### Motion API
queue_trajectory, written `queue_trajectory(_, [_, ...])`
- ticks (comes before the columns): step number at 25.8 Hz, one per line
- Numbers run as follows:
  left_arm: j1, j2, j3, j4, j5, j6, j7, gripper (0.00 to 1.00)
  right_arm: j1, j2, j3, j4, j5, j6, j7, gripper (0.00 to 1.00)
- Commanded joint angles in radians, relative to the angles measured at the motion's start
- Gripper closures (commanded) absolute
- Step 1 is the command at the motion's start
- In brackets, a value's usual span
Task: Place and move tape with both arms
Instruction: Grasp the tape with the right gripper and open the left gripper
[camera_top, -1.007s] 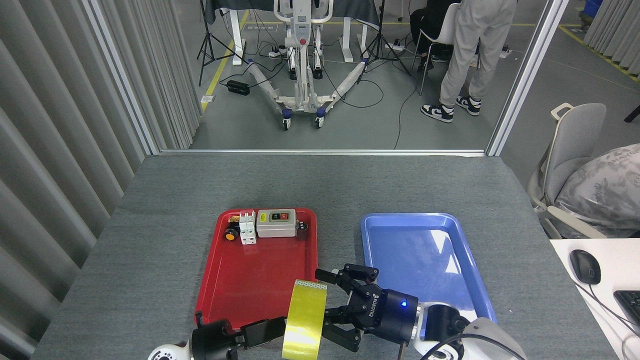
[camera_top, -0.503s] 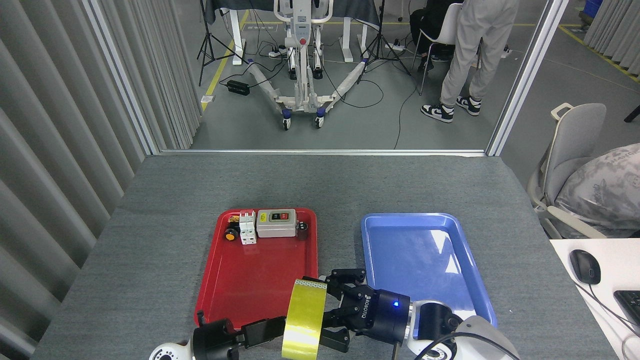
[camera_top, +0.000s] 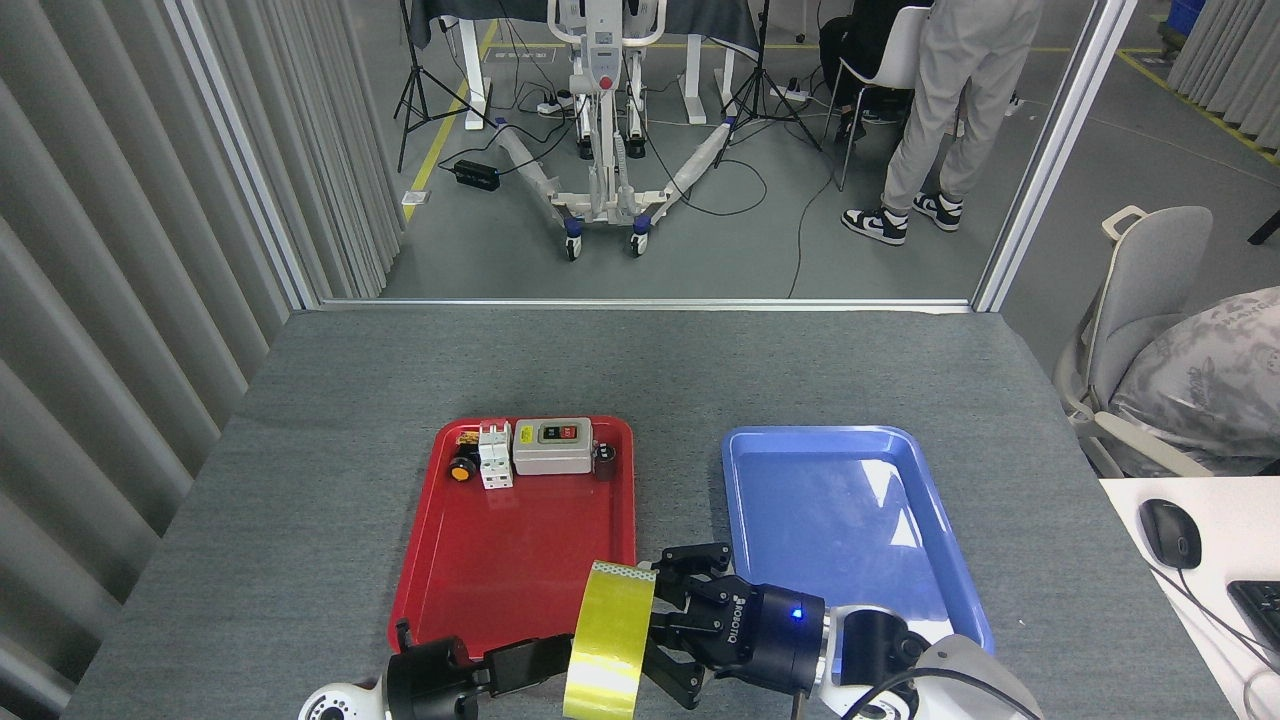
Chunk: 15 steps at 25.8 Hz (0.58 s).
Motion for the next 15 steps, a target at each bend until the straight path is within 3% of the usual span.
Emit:
queue_trajectory(1, [0.000,0.001,0.001,0.006,0.000,0.000,0.012,0.99,0.003,-0.004,0.000,-0.003,-0.001,-0.003,0.002,0.69])
queue_trajectory(9, [-0.002,0.004,0.015,0.015,0.000,-0.003,0.012,0.97,0.003,-0.021,-0.003,-0.005,-0.002,-0.024,0.001,0.78])
queue_trajectory(12, [-0.009,0.001,0.017,0.017,0.000,-0.005,0.012,0.89,0.003,-0.021,-0.003,-0.009,-0.002,-0.026,0.001,0.79])
queue_trajectory(15, [-0.016,0.001,0.021,0.031,0.000,-0.008,0.014,0.67,0.005,-0.021,-0.003,-0.011,-0.002,-0.026,0.001,0.79])
